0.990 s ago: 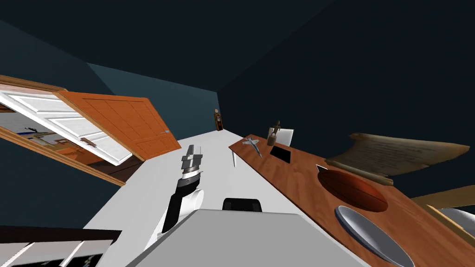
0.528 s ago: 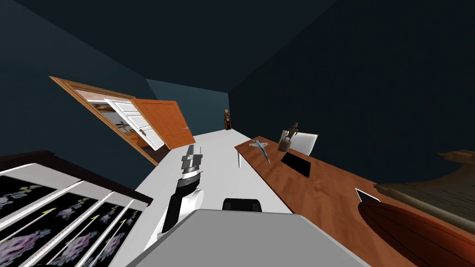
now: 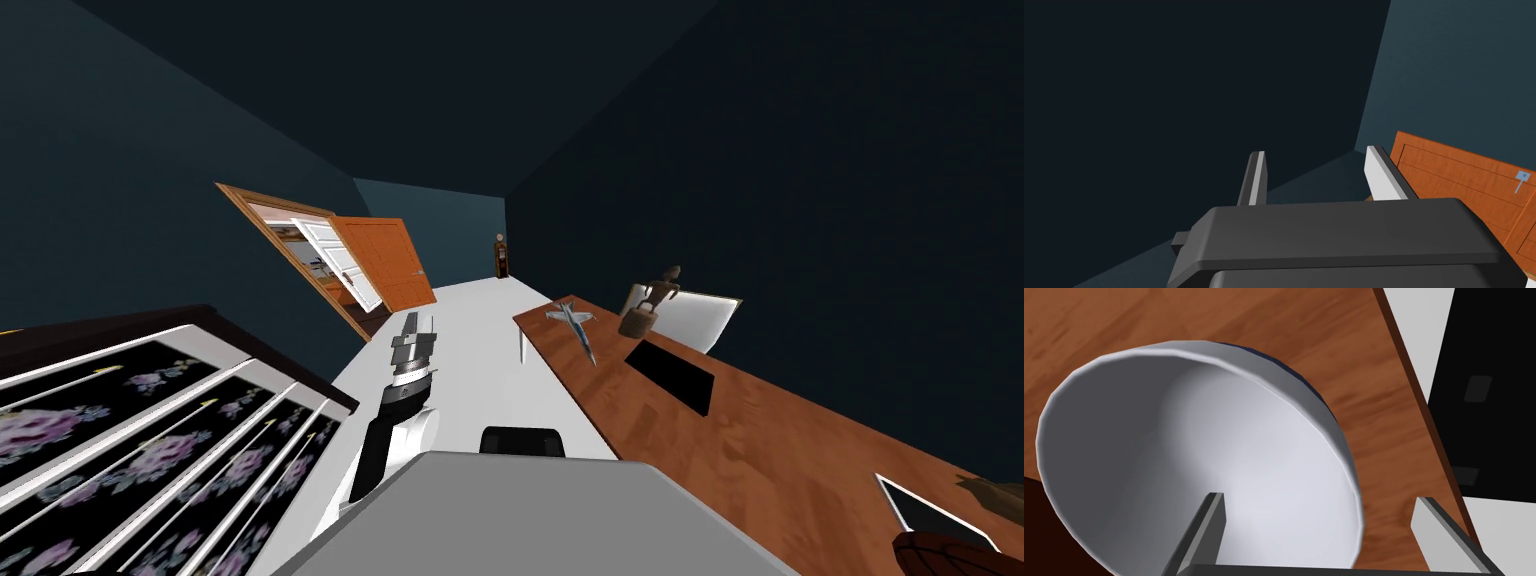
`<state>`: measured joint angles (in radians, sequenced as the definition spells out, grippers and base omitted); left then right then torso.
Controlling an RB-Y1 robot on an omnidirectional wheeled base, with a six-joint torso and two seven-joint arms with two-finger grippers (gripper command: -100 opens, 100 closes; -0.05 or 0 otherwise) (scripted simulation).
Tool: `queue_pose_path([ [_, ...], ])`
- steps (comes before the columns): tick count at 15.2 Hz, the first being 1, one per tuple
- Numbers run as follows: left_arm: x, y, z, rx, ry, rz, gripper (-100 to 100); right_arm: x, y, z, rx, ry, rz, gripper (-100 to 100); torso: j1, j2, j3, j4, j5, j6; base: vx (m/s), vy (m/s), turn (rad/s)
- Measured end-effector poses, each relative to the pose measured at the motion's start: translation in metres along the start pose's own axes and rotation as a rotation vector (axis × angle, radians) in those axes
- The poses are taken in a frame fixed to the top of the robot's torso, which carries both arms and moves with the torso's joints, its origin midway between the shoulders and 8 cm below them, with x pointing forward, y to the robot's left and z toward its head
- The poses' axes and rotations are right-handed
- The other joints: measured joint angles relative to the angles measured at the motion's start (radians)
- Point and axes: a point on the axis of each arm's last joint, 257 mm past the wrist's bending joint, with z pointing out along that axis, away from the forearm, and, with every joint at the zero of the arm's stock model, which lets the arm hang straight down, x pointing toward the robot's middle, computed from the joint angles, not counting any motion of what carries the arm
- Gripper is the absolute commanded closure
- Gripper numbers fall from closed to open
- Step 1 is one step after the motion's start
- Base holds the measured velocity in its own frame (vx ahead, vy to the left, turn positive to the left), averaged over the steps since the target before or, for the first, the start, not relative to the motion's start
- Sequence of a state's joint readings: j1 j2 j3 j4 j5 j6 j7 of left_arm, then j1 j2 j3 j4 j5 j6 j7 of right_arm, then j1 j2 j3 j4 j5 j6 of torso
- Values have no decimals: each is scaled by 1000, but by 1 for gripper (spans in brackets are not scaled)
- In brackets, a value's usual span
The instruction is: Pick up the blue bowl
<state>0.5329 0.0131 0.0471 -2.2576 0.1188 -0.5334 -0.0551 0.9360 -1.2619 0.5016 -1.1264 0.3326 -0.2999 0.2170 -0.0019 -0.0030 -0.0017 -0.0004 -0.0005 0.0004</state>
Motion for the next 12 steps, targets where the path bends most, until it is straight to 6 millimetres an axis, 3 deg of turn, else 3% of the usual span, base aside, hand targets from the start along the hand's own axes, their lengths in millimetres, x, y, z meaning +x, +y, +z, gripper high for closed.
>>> queue_pose_path([
  [2,0,0,0,0,0,0,0,2,6,7,2,-5,8,-100,0,2,1,1,0,0,-37,-32,33],
  [3,0,0,0,0,0,0,0,3,6,8,2,-5,8,100,0,2,1,1,0,0,-9,-9,1],
  [8,0,0,0,0,0,0,0,3,7,8,0,-4,6,100,2,0,0,0,1,1,4,5,-12],
  [12,0,0,0,0,0,0,0,-1,-5,-6,0,5,-8,100,7,-4,-2,-1,3,1,39,39,-66],
])
